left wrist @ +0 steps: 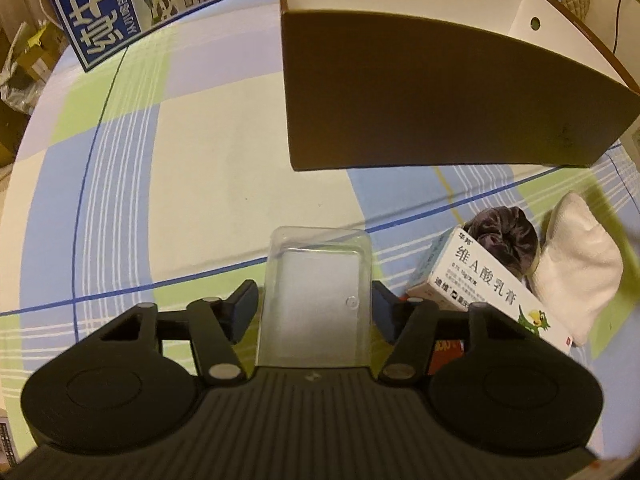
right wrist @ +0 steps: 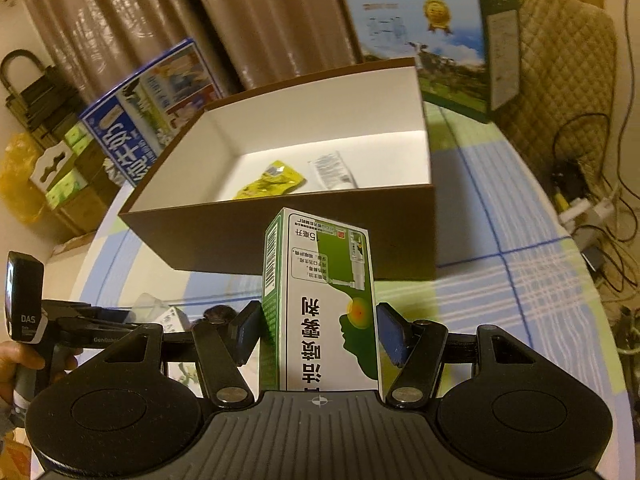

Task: Organize objects
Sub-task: 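Grasp the green-and-white medicine box with the right tool while the left tool grasps the clear plastic tray, then lift the medicine box and plastic tray and carry them over the box, then open both tools to release the medicine box and tray inside the box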

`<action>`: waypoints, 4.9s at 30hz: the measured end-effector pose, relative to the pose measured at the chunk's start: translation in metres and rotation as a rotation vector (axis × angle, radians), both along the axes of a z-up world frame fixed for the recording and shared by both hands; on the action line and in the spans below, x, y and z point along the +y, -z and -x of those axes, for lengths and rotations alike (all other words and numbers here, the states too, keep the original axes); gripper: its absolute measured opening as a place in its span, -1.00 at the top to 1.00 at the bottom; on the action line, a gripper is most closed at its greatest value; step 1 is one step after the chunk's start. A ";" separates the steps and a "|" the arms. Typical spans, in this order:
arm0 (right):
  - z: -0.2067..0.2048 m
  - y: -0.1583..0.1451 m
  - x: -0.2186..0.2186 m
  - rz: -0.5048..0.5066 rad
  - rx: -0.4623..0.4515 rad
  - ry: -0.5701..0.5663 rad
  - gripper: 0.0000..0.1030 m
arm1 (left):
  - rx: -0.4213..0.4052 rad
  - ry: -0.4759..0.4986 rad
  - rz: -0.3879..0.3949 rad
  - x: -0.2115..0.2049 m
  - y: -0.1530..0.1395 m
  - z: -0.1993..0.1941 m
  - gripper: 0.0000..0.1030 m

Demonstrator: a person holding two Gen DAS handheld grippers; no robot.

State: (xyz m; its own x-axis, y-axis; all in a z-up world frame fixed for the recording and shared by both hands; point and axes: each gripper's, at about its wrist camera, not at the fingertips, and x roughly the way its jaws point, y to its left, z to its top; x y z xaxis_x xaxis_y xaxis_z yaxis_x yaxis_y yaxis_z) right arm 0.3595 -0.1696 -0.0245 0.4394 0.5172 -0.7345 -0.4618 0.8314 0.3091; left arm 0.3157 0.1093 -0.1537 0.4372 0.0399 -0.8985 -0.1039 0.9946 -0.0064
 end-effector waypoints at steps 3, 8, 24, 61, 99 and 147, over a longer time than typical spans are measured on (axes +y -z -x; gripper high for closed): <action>0.003 0.000 -0.003 0.003 0.002 0.007 -0.13 | -0.003 -0.014 0.006 0.001 0.000 0.002 -0.01; 0.008 0.005 -0.001 0.006 0.022 -0.015 -0.13 | -0.004 -0.058 0.022 0.005 -0.001 0.016 -0.01; 0.035 0.019 -0.009 0.017 0.069 -0.050 -0.13 | 0.025 -0.123 0.086 -0.019 -0.011 0.105 -0.01; 0.041 0.015 -0.046 0.011 0.066 -0.031 -0.13 | 0.015 -0.163 -0.012 -0.046 -0.029 0.113 -0.01; -0.141 -0.039 0.062 0.075 -0.118 -0.151 -0.13 | -0.236 0.012 -0.057 -0.037 -0.140 -0.124 -0.01; -0.194 0.009 0.115 0.426 -0.217 -0.270 -0.14 | 0.030 0.099 -0.223 -0.044 -0.051 -0.197 -0.14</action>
State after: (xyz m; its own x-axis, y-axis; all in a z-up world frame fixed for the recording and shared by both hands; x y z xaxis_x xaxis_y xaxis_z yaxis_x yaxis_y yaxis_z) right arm 0.5534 -0.0548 -0.0334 0.4971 0.3091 -0.8108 -0.6916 0.7055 -0.1551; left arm 0.5130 0.0653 -0.1031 0.4221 0.1969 -0.8849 -0.0028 0.9764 0.2160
